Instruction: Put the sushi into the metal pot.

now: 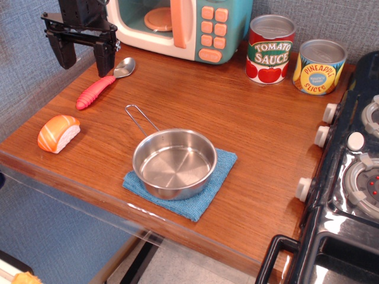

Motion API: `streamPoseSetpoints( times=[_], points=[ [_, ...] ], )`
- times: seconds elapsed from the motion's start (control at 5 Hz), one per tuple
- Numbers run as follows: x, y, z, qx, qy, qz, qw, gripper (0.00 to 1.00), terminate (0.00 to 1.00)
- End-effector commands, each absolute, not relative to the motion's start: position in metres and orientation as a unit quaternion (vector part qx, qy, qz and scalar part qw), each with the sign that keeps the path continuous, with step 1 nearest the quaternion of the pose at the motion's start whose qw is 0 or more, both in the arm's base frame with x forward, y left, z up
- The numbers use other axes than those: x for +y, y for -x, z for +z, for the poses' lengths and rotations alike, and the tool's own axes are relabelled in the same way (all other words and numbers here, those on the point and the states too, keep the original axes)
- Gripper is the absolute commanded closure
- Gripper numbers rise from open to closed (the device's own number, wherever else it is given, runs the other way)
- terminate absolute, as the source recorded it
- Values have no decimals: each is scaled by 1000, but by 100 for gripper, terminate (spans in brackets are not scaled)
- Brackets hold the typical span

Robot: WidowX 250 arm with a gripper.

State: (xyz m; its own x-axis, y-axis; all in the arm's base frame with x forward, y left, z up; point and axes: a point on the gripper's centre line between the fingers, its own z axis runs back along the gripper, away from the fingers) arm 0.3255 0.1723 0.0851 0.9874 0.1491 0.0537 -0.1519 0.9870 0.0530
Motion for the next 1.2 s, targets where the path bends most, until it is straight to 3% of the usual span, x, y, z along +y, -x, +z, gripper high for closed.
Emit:
streamPoseSetpoints(
  times=[0.0, 0.6, 1.0],
  points=[
    [172, -326, 85, -25, -28, 76, 996, 0, 0],
    [184, -275, 60, 5, -60, 72, 996, 0, 0],
    [189, -265, 36, 46, -80, 84, 992, 0, 0]
  ],
)
